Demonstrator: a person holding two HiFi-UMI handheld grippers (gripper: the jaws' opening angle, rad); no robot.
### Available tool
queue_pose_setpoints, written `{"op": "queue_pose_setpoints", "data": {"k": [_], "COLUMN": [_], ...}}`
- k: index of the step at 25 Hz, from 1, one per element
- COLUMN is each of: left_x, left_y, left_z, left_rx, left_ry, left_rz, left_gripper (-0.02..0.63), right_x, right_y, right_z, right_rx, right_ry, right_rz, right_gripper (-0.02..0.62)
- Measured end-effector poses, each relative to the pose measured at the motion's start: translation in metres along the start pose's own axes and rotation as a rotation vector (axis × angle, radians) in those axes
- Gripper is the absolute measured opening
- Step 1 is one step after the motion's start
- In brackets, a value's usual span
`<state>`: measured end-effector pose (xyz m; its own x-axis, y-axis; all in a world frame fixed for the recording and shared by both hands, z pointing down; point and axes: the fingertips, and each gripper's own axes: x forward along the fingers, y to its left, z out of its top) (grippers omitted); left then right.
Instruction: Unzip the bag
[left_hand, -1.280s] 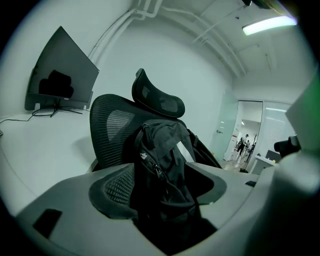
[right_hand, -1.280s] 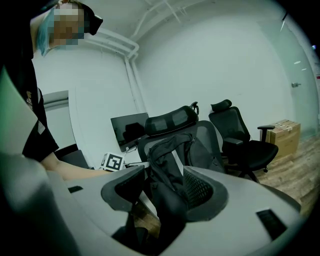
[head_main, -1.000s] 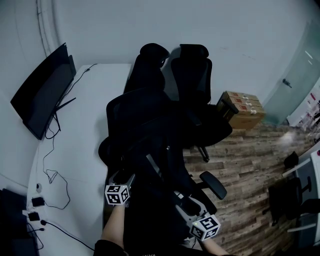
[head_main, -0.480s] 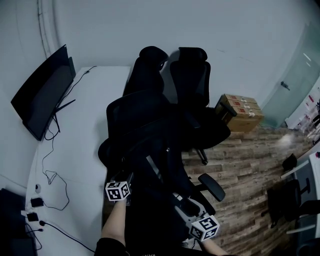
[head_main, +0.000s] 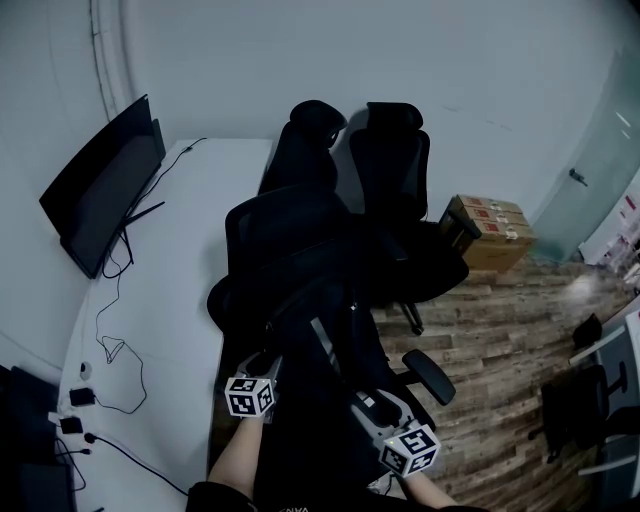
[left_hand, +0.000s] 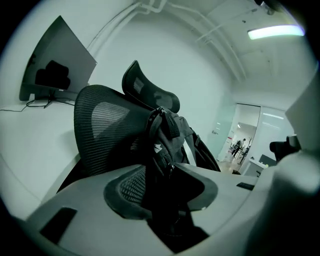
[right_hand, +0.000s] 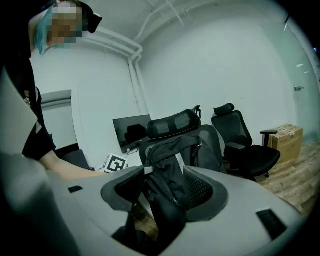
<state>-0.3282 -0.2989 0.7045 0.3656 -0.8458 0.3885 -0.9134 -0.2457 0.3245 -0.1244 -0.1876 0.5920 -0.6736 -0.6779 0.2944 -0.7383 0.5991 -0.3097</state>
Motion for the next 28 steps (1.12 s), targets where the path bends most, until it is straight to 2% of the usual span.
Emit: {"op": "queue_pose_setpoints", "data": {"k": [15, 19, 28], "left_x": [-0.038, -0.044, -0.052], "left_y": [-0.113, -0.142, -0.195], "left_z": [-0.017, -0.025, -0.042], "left_rx": [0.215, 0.265, 0.419], "left_ry": [0.028, 0.026, 0.048], "left_rz": [-0.151, -0.200, -0.331], "left_gripper": [0.153, 0.153, 0.147], "right_x": [0.002, 0.001, -0.011], "right_y": [0.025, 0.030, 0.022], "right_z": [0.012, 0.009, 0.003], "right_rx": [-0.123, -0.128, -0.083], "right_ry": [-0.002, 0.000, -0.016], "right_rz": [0.035, 0.049, 0.014], "right_gripper": [0.221, 0.221, 0.219]}}
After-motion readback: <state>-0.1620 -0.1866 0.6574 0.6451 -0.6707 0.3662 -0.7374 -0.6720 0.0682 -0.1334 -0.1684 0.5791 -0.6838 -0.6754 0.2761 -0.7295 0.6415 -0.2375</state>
